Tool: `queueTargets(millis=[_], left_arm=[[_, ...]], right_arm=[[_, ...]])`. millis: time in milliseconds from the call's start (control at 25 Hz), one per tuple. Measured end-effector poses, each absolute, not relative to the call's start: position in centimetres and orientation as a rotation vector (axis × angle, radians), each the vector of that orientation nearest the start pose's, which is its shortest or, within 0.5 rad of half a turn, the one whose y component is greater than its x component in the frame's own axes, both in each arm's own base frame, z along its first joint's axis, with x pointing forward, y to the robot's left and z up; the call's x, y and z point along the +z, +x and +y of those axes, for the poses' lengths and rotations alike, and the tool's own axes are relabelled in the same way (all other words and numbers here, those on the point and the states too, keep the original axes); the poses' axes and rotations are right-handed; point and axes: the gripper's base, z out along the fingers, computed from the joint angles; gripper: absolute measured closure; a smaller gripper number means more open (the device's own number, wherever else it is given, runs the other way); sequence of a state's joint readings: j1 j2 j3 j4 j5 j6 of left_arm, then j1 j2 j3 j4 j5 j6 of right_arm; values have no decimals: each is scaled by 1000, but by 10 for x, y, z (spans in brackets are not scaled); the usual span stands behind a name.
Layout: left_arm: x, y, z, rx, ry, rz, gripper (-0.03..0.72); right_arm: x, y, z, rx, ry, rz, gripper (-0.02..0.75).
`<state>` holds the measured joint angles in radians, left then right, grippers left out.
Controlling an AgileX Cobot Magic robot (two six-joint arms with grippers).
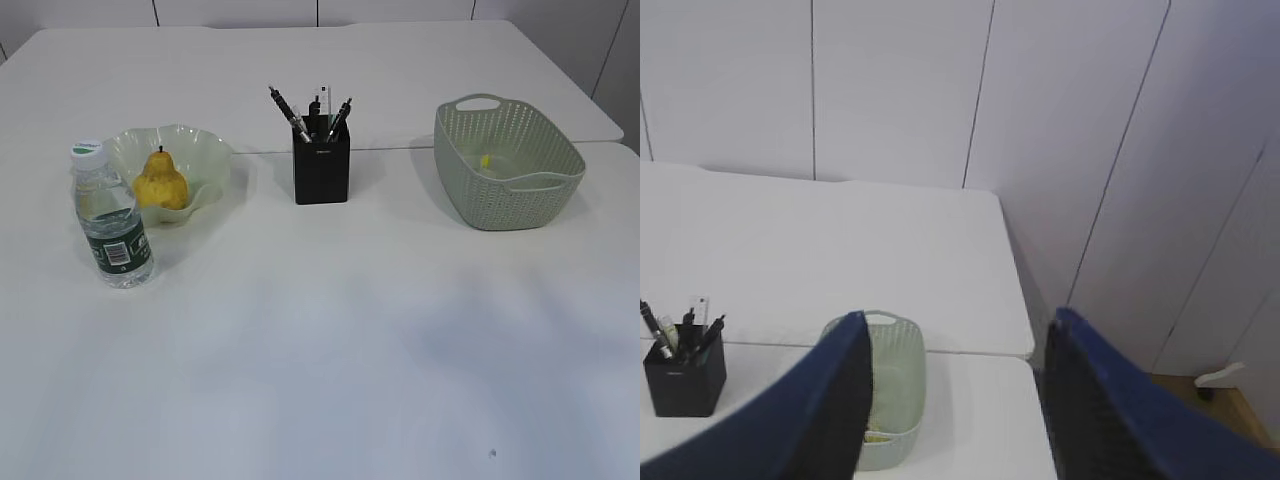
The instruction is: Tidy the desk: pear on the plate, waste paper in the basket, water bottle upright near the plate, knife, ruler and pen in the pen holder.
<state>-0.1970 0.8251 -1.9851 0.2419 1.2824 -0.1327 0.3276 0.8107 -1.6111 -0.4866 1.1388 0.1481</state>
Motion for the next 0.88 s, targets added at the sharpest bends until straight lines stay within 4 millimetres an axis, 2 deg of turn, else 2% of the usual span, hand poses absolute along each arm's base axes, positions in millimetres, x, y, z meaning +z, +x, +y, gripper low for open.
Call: queueTargets(millis=[280,440,560,720,880], left_arm=[[595,-59,32,35,-8,1498,141],[591,-84,37,51,18,1444,145],[582,-98,38,38,29,1430,154],[557,-102,37,25,50,1479,157],[521,-92,28,-43,112,1579,158]], right_arm=[[548,18,-38,-229,8,1668,276],[541,1,-45,-224,37,1709,276],[537,-14,-49,-239,-9,1714,276],[531,-35,-52,-204,-56,1682,276],[509,-52,-54,-157,-80,1679,276]])
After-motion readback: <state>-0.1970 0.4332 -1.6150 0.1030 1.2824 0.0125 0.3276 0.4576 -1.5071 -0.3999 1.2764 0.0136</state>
